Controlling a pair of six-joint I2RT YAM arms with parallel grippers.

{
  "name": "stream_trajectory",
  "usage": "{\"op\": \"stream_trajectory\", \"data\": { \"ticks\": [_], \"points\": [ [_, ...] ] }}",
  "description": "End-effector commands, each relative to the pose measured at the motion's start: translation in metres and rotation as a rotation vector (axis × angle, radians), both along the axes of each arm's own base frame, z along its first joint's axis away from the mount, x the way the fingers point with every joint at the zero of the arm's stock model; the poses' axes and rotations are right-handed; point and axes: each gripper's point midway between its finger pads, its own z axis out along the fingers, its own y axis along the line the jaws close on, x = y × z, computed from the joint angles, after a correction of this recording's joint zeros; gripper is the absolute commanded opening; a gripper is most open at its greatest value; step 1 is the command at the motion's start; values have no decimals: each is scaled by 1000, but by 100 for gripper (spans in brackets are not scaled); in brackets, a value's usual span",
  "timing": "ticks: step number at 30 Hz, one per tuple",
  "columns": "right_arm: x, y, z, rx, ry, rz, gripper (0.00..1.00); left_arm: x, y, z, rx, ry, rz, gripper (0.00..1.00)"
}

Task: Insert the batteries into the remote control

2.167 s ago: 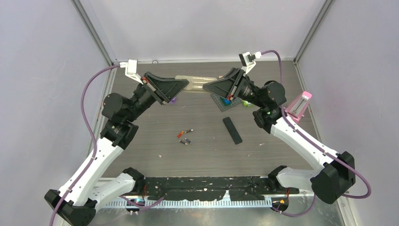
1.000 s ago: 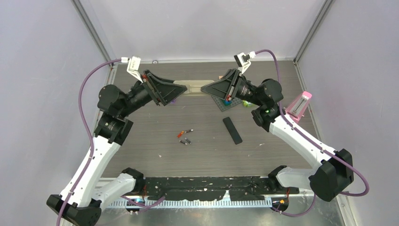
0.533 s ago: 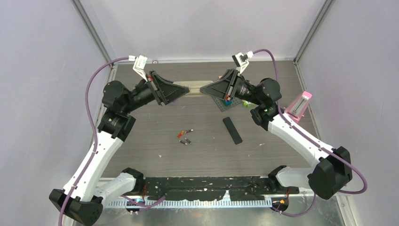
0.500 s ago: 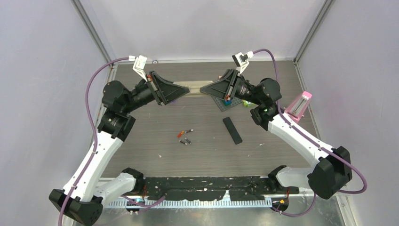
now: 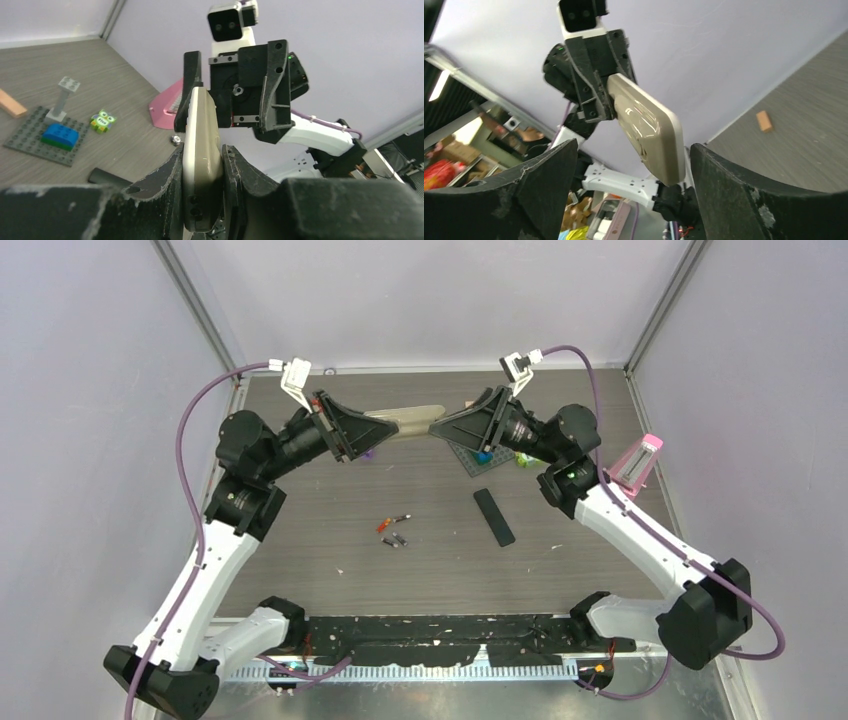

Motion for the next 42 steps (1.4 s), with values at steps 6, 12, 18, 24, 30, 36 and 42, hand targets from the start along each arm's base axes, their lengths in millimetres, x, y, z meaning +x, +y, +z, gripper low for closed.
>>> {"op": "stream_trajectory", "data": {
  "ticks": [6,12,18,24,30,36,42],
  "points": [
    [28,-31,-17,-214,-28,-290,88,19,14,-25,84,43,141,0],
    [26,-29,-33,-282,-5,-286,72,24,11,-48,100,108,137,0],
    [19,-14,-33,-292,-15,-257,49,26,10,-58,108,131,128,0],
    [19,-4,-38,-313,-11,-241,45,24,9,-62,105,142,119,0],
    [24,-1,-37,-317,-19,-259,42,21,7,-65,102,150,103,0],
    [30,-2,-41,-334,-13,-286,41,21,6,-64,89,154,91,0],
    [32,-1,-48,-346,0,-285,41,20,4,-64,71,165,81,0]
  ]
}}
